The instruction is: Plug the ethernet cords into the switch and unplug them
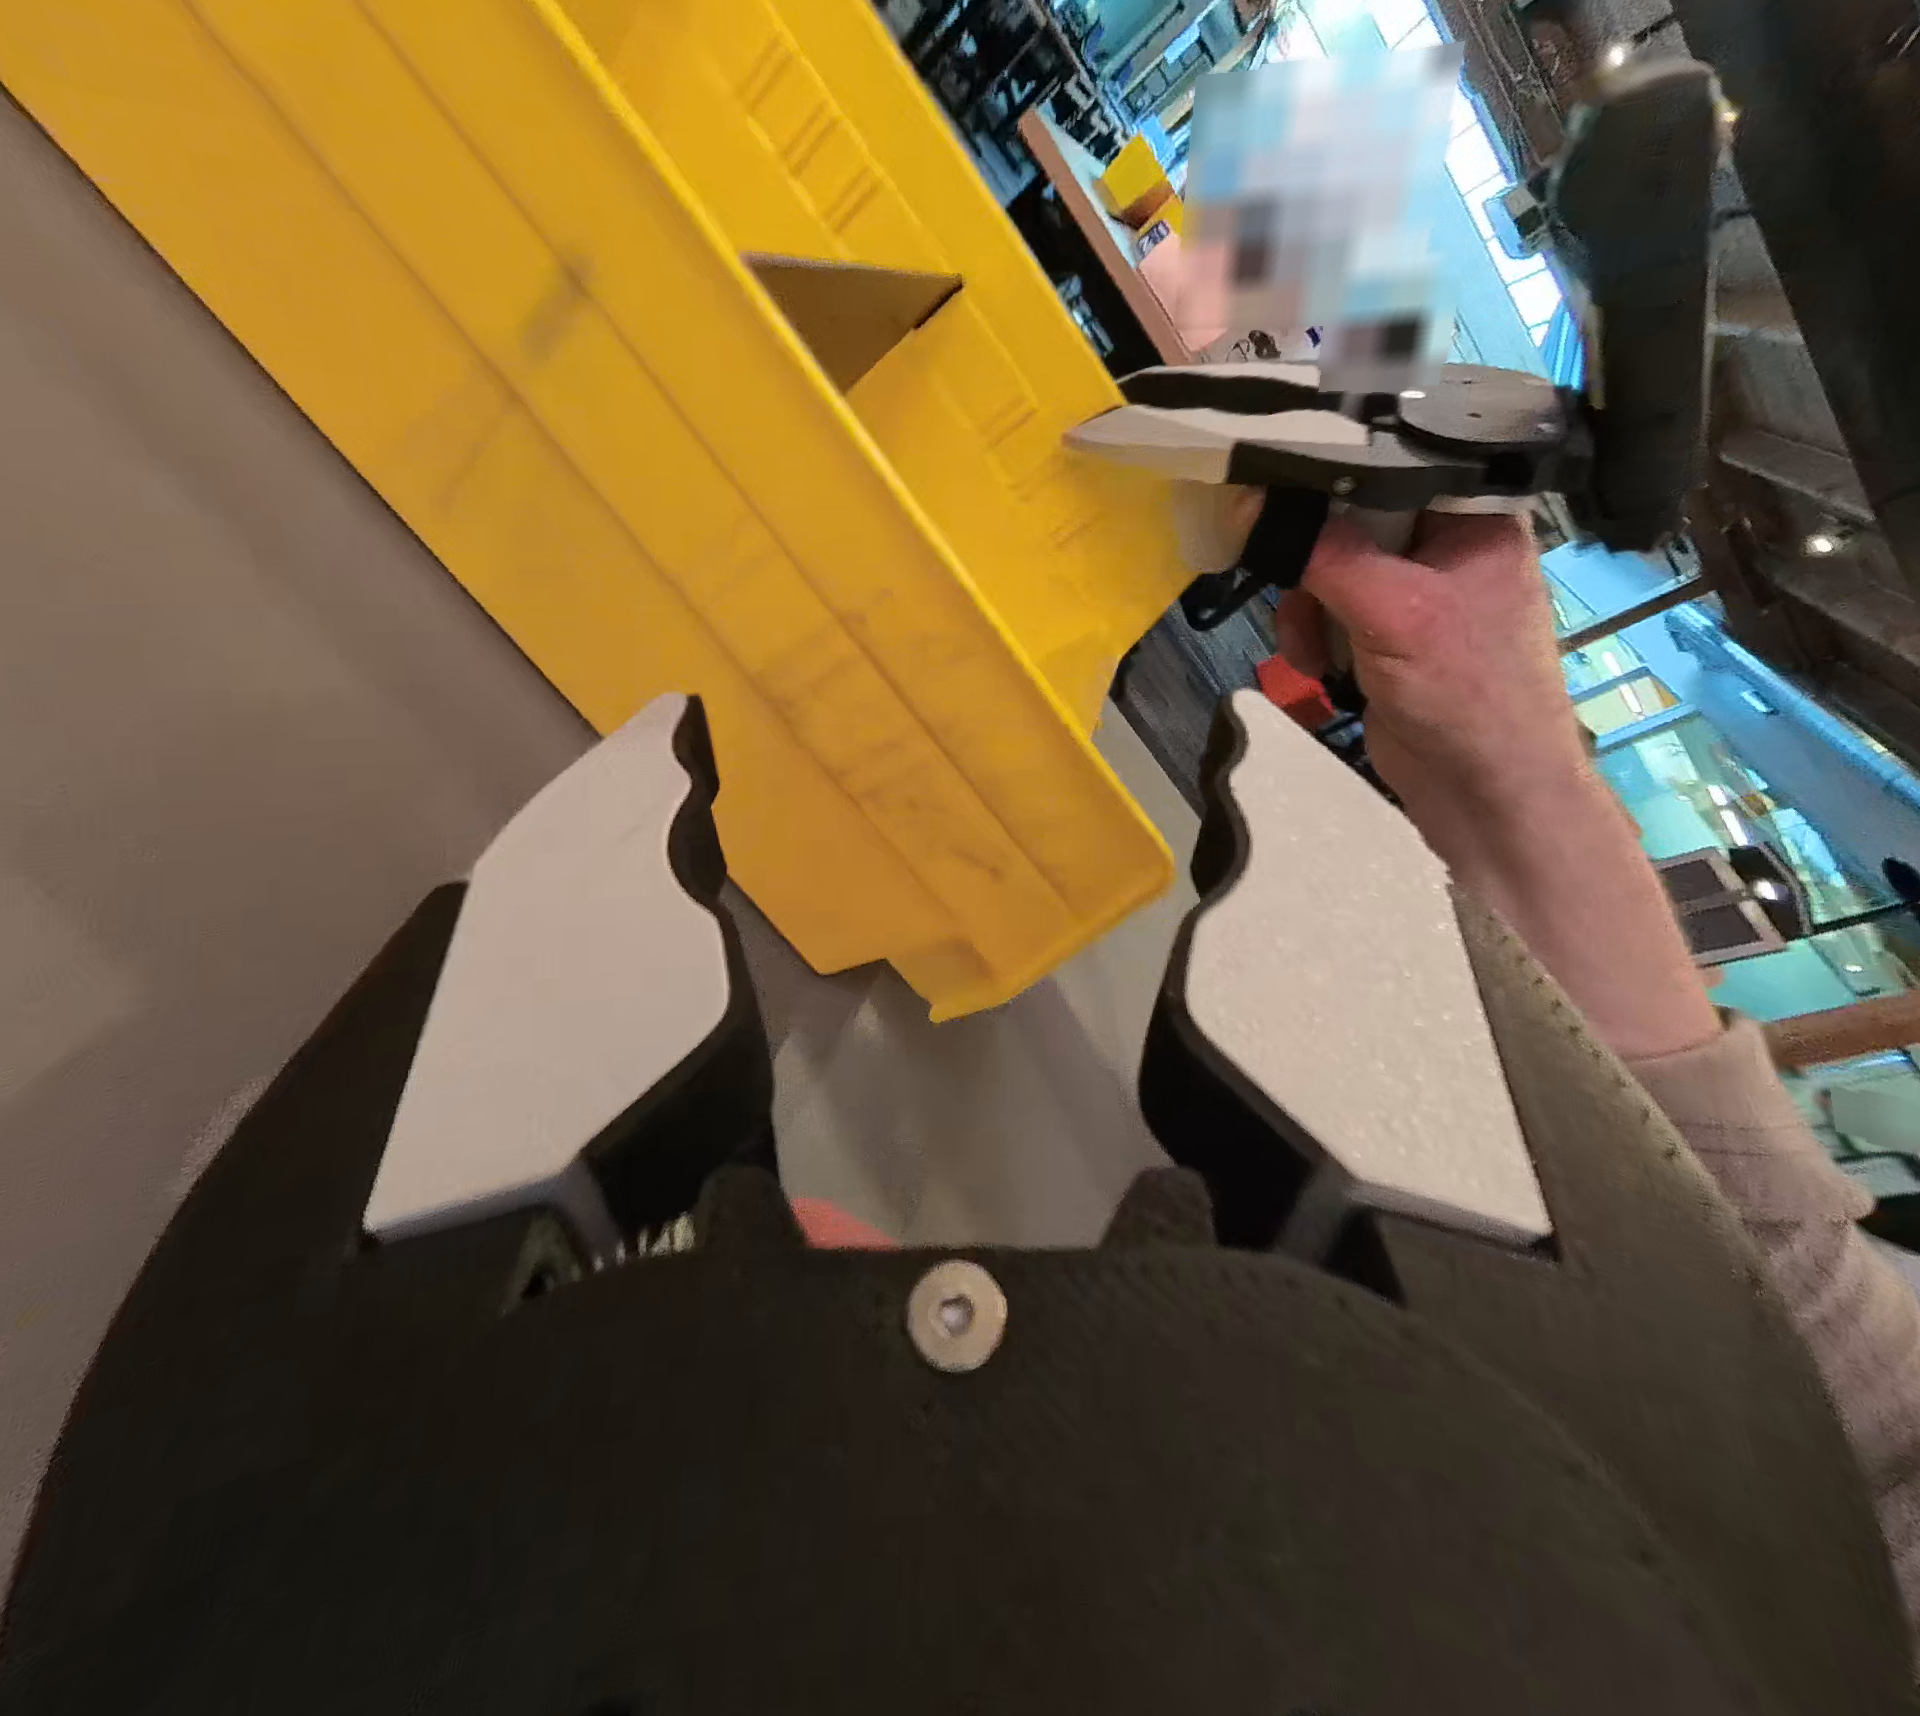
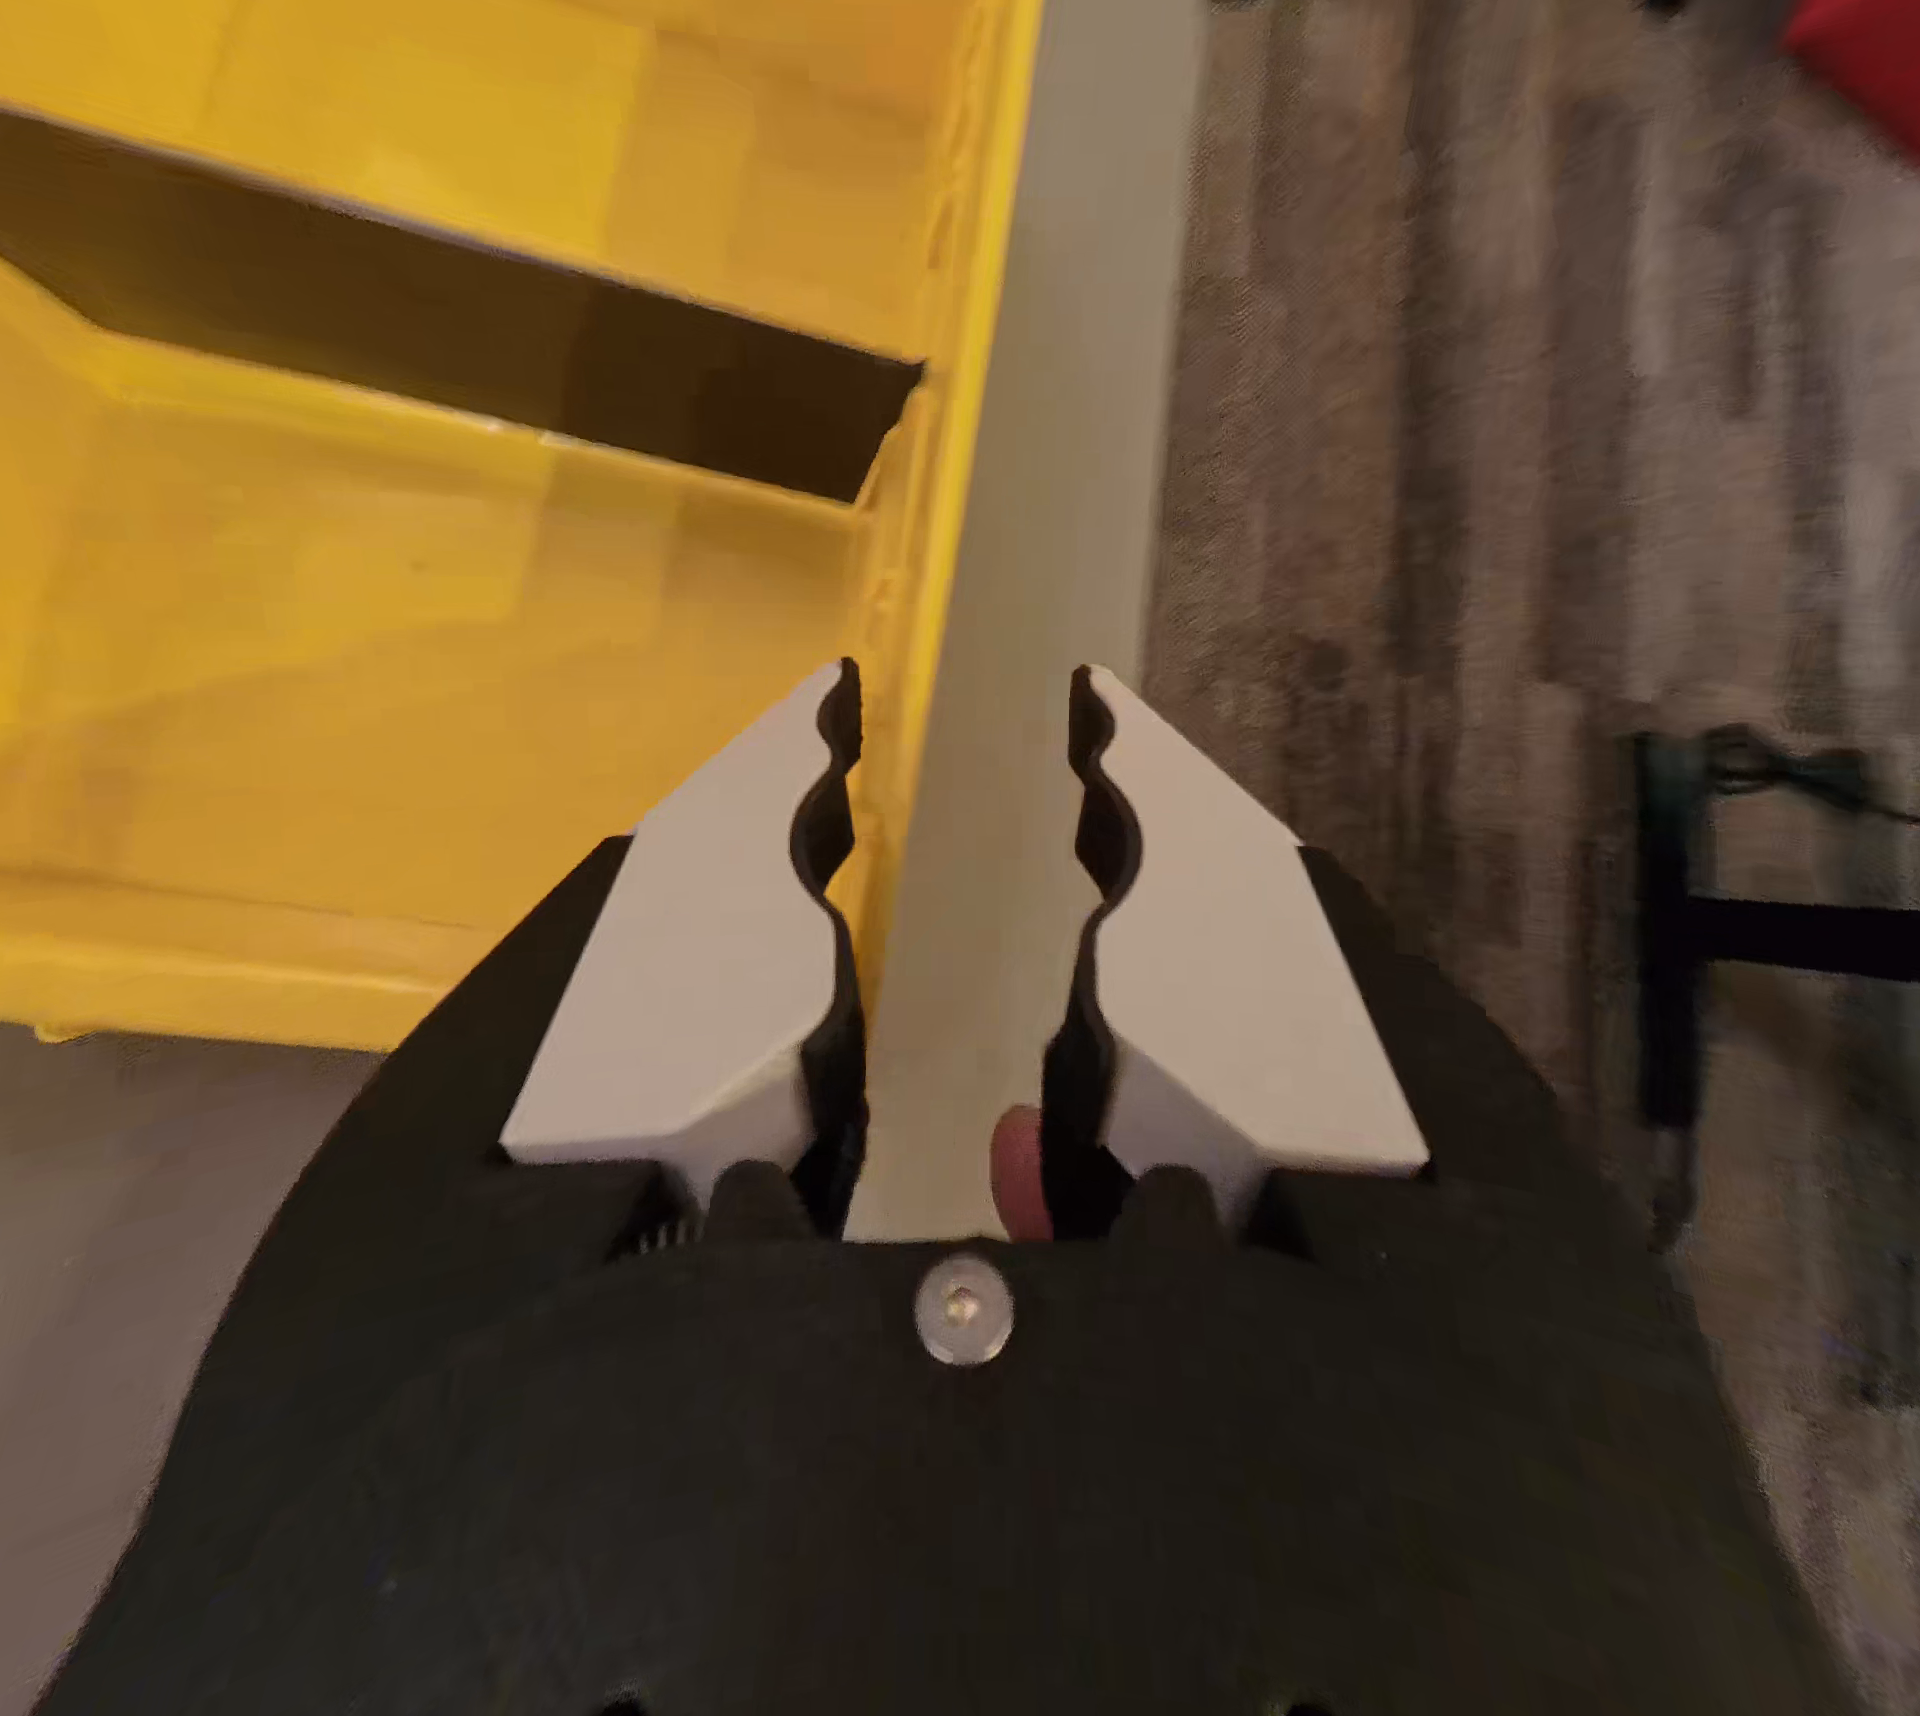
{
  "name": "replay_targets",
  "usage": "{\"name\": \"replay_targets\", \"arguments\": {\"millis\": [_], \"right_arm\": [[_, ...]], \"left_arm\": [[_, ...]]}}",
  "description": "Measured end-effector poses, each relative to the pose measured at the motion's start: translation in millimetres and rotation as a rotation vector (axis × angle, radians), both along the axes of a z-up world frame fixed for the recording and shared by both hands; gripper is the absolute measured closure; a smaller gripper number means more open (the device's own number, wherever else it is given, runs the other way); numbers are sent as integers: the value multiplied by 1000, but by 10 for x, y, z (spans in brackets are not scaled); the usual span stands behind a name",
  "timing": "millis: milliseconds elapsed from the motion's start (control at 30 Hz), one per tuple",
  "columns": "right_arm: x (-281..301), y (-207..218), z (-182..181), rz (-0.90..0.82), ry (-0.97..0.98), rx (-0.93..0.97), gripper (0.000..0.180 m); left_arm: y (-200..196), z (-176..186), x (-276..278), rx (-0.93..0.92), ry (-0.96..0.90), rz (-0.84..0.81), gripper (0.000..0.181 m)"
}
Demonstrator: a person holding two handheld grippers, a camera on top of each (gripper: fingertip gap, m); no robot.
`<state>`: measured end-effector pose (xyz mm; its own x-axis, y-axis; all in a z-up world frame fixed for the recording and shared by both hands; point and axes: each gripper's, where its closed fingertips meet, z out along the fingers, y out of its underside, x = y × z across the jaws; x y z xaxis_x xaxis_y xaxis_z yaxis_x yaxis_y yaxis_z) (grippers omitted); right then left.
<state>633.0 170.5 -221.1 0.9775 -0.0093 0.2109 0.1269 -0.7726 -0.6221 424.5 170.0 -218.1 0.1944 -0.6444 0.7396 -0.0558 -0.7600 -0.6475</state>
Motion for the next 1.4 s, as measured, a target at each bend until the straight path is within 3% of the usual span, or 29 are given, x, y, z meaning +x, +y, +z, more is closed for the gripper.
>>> {"name": "replay_targets", "arguments": {"millis": [167,233,433,500,700,900,1200,1400], "right_arm": [[-491,-75,996,130,-109,300,138],[-986,-56,1305,244,-78,376,137],[-2827,80,1928,645,71,523,155],[-3404,128,2065,748,131,541,162],[-4714,293,2490,955,281,661,156],[-5339,521,2518,1063,367,696,153],[-5401,704,2119,1065,577,760,157],[-5362,819,1921,1060,472,687,150]], "left_arm": [[74,593,-531,199,-69,33,90],[91,892,-834,310,-95,36,99],[198,1604,-1906,644,-85,101,129],[290,1740,-2276,736,-52,152,131],[593,1818,-3202,876,113,232,128],[862,1782,-3761,905,89,329,129],[1091,1622,-3911,899,130,333,129],[1229,1659,-4177,970,260,369,124]]}}
